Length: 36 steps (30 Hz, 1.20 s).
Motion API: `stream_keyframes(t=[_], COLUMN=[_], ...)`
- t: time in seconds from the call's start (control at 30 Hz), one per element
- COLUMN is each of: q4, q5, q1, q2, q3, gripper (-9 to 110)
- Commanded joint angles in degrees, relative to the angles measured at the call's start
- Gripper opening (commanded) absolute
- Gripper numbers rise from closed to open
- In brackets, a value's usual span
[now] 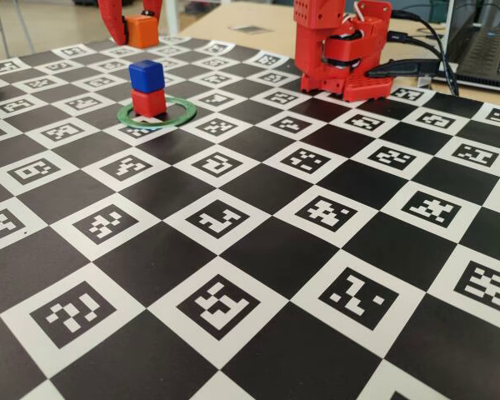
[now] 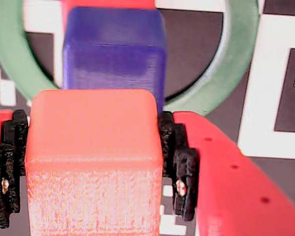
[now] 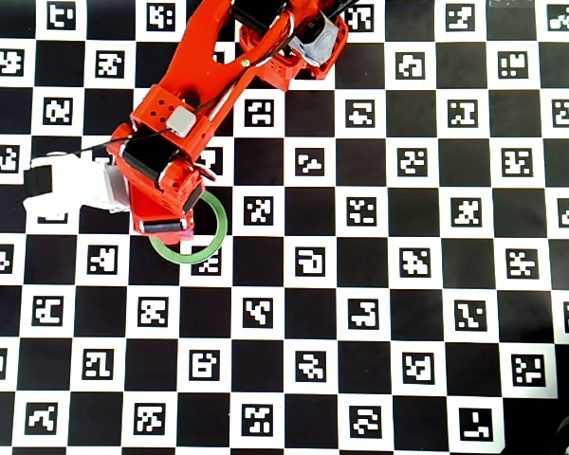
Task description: Grab the red cube then put it in the green circle then put the blue cube on top and finally the orange cube on top
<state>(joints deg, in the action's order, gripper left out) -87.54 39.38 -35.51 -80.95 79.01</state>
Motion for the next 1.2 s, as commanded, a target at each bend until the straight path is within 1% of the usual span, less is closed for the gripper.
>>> stream_keyframes(t=[0.0, 0.47, 1.17], q4=[0.7, 0.8, 4.7], q5=[-0.7, -1.8, -2.5], q1=[-0.4, -0.7, -1.1], q2=[-1.2, -1.8, -2.5], q3=[-2.2, -0.6, 5.2], gripper=[11, 10, 10])
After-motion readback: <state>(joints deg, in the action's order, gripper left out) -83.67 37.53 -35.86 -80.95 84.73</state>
